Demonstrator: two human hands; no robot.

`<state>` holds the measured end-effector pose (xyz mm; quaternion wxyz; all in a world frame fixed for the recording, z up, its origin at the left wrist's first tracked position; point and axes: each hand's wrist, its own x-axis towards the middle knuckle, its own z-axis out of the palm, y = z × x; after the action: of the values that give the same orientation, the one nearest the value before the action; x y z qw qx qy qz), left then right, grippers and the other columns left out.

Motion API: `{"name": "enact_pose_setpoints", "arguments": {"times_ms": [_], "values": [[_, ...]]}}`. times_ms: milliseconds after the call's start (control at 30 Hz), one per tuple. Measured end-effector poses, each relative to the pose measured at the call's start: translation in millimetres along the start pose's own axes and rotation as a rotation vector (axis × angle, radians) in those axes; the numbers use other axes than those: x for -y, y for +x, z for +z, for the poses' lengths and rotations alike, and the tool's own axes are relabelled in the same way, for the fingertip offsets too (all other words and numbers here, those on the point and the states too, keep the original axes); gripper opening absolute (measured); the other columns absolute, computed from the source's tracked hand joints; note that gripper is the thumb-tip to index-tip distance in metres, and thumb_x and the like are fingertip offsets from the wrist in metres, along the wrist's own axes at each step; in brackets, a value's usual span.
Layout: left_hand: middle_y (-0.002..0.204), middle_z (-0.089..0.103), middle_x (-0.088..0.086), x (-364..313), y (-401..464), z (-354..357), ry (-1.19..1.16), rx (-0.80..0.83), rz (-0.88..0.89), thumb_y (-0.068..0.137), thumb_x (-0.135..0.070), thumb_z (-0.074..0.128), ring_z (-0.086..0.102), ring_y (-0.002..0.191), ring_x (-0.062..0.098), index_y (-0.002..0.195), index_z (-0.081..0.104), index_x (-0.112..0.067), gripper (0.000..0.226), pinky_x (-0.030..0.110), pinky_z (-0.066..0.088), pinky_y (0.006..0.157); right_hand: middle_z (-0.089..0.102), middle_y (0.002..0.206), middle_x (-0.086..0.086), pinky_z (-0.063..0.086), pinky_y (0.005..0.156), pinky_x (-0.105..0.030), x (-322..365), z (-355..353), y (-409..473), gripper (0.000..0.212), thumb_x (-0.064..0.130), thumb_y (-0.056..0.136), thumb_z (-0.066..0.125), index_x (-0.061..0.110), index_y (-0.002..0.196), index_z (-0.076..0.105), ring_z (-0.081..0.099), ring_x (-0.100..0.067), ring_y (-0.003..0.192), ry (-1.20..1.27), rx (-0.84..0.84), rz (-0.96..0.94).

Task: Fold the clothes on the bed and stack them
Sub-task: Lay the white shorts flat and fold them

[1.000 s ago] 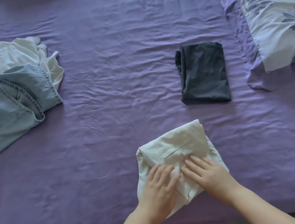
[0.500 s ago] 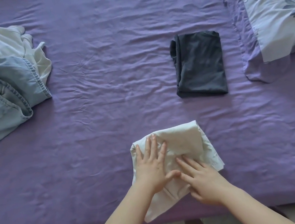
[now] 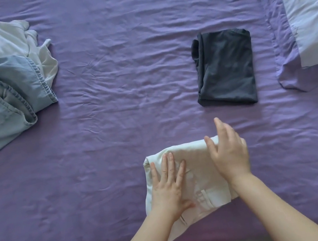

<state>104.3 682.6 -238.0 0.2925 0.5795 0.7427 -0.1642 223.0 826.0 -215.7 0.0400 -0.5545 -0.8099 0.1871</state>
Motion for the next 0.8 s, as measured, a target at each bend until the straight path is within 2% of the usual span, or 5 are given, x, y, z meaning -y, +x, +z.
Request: {"name": "enact_pose_setpoints", "arguments": {"times_ms": [100, 267, 533, 667, 800], "values": [[0.153, -0.024, 0.018, -3, 3, -1, 0.07, -0.048, 0.029, 0.058, -0.077, 0.063, -0.021, 0.142, 0.035, 0.15, -0.001, -0.021, 0.125, 0.062, -0.028, 0.102, 0.057, 0.119, -0.007, 0.045, 0.079, -0.041, -1, -4, 11, 0.061, 0.049, 0.097, 0.029, 0.02, 0.148, 0.015, 0.058, -0.031, 0.1, -0.087, 0.253, 0.125], [0.154, -0.022, 0.014, -5, 8, -4, 0.116, 0.012, 0.106, 0.049, -0.072, 0.073, -0.02, 0.141, 0.036, 0.149, -0.004, -0.023, 0.135, 0.065, -0.017, 0.106, 0.049, 0.13, -0.007, 0.043, 0.077, -0.039, 5, -4, 22, 0.06, 0.044, 0.098, 0.03, 0.023, 0.149, 0.007, 0.055, -0.034, 0.106, -0.054, 0.323, 0.23], [0.139, -0.051, 0.007, -7, 20, -2, 0.121, -0.007, 0.22, 0.071, -0.062, 0.066, -0.048, 0.127, 0.033, 0.139, -0.036, -0.027, 0.127, 0.064, -0.026, 0.101, 0.046, 0.132, -0.009, 0.032, 0.084, -0.014, -10, 6, 31, 0.05, 0.003, 0.09, 0.049, 0.014, 0.138, 0.041, 0.054, -0.021, 0.105, 0.519, 0.121, 0.283], [0.14, -0.049, 0.009, -5, 28, -2, 0.147, 0.022, 0.266, 0.073, -0.066, 0.061, -0.048, 0.127, 0.033, 0.142, -0.031, -0.028, 0.121, 0.062, -0.028, 0.102, 0.045, 0.135, -0.011, 0.042, 0.095, -0.029, -18, 25, 27, 0.039, -0.003, 0.088, 0.051, 0.008, 0.125, 0.054, 0.055, -0.026, 0.108, 0.497, 0.058, 0.179], [0.142, -0.046, 0.008, -4, 30, -3, 0.163, 0.014, 0.269, 0.072, -0.067, 0.061, -0.044, 0.13, 0.033, 0.144, -0.026, -0.029, 0.12, 0.06, -0.028, 0.102, 0.043, 0.14, -0.018, 0.032, 0.103, -0.05, -16, 43, 3, 0.048, -0.001, 0.075, 0.06, 0.011, 0.122, 0.056, 0.044, -0.038, 0.124, -0.057, -0.03, -0.159]]}}
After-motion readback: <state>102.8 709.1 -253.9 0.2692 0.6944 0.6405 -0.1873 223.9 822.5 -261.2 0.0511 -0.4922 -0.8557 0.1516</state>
